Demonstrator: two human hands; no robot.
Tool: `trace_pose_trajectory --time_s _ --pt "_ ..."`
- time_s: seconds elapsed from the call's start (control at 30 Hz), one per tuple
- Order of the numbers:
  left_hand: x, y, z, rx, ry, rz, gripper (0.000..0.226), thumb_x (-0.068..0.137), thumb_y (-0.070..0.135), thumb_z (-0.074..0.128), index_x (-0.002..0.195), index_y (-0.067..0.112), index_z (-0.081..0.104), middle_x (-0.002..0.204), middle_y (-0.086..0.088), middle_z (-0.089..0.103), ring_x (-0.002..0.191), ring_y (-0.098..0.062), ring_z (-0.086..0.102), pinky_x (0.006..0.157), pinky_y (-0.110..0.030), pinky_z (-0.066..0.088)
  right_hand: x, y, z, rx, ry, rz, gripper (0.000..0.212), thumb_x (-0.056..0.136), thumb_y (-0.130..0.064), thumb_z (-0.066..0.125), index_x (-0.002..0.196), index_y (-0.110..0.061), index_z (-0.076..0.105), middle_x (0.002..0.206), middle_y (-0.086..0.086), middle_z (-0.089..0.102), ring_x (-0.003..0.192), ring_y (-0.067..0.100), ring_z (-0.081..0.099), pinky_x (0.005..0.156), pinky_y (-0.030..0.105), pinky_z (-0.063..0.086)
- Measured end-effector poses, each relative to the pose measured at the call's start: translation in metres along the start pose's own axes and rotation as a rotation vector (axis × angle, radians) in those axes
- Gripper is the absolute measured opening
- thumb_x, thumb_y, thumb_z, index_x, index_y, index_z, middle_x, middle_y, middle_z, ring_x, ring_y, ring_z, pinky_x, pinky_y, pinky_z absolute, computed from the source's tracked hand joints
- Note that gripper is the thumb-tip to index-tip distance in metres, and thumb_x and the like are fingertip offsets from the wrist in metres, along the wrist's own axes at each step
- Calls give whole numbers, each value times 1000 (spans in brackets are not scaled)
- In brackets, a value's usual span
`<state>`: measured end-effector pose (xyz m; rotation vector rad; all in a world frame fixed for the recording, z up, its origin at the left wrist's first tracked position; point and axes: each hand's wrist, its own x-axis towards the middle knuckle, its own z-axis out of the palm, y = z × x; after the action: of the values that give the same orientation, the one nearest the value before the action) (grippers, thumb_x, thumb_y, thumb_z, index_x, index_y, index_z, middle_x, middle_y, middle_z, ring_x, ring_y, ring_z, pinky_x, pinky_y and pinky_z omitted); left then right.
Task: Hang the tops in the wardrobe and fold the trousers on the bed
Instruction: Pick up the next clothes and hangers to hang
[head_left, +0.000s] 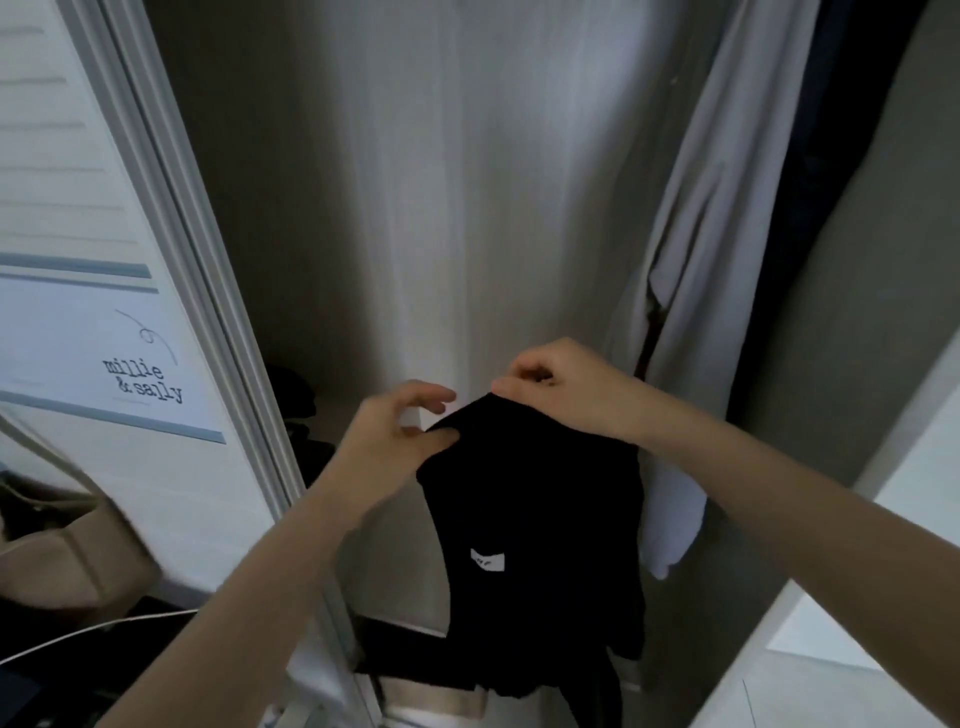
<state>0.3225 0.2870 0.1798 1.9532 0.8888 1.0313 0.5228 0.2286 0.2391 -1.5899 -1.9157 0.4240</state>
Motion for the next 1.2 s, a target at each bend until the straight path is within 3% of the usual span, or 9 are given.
trace_pose_trajectory --time_s 0.17,0.4,0.53,0.63,0.8,0.9,1.0,1.1,1.2 --pt "21 23 -30 101 -132 13 24 84 3 72 83 26 75 83 9 74 77 -15 72 70 -20 55 -3 13 -22 -357 -241 -33 30 86 -38 67 103 -14 66 89 -4 63 84 15 61 68 22 42" --pt "34 41 -43 382 -99 36 8 92 11 63 97 8 70 92 -6 72 89 -19 68 87 -37 53 4 37 -39 -692 19 56 31 88 -49 60 89 -18 67 93 11 68 90 30 64 67 30 43" --pt "33 46 -47 70 42 -158 6 87 5 68 91 5 73 84 -13 74 72 -17 70 65 -27 54 1 53 -33 -871 196 167 10 95 -21 51 96 -12 54 99 13 60 91 34 62 66 37 46" --pt "36 60 -36 -97 156 -252 5 83 0 71 85 4 73 76 -12 71 58 -10 67 49 -20 52 -1 36 -11 -499 267 59 12 94 -21 53 89 -11 56 88 8 63 84 30 65 66 32 48" --pt "49 87 -19 -296 215 -244 19 85 -8 61 74 7 65 53 -2 65 49 -14 66 50 -23 55 -8 -12 55 292 -225 226 42 85 -55 57 84 -14 65 78 -2 70 57 4 67 46 18 48" --pt "51 94 -18 -279 250 -169 21 83 -8 64 75 11 65 65 -5 67 53 -14 66 52 -23 55 4 -14 68 451 -99 232 24 94 -35 56 78 -18 60 72 -5 64 50 -3 62 45 11 45" --pt "51 91 -30 -154 332 -85 26 81 -8 65 74 17 68 78 -4 66 59 -10 64 55 -20 54 13 -4 64 533 19 315 23 98 -15 46 85 -1 60 75 9 59 62 14 63 61 27 53" --pt "44 77 -51 -274 238 -135 22 76 -5 76 81 16 73 92 -6 67 72 -12 70 65 -19 55 13 3 51 514 180 277 33 99 -23 47 89 6 61 76 11 56 71 20 54 66 32 41" --pt "35 58 -53 -100 77 -150 34 66 -2 84 92 18 75 86 -4 69 70 -14 68 69 -20 55 14 -9 35 463 309 104 28 98 -25 49 76 -14 63 66 -13 59 63 1 52 61 24 39"
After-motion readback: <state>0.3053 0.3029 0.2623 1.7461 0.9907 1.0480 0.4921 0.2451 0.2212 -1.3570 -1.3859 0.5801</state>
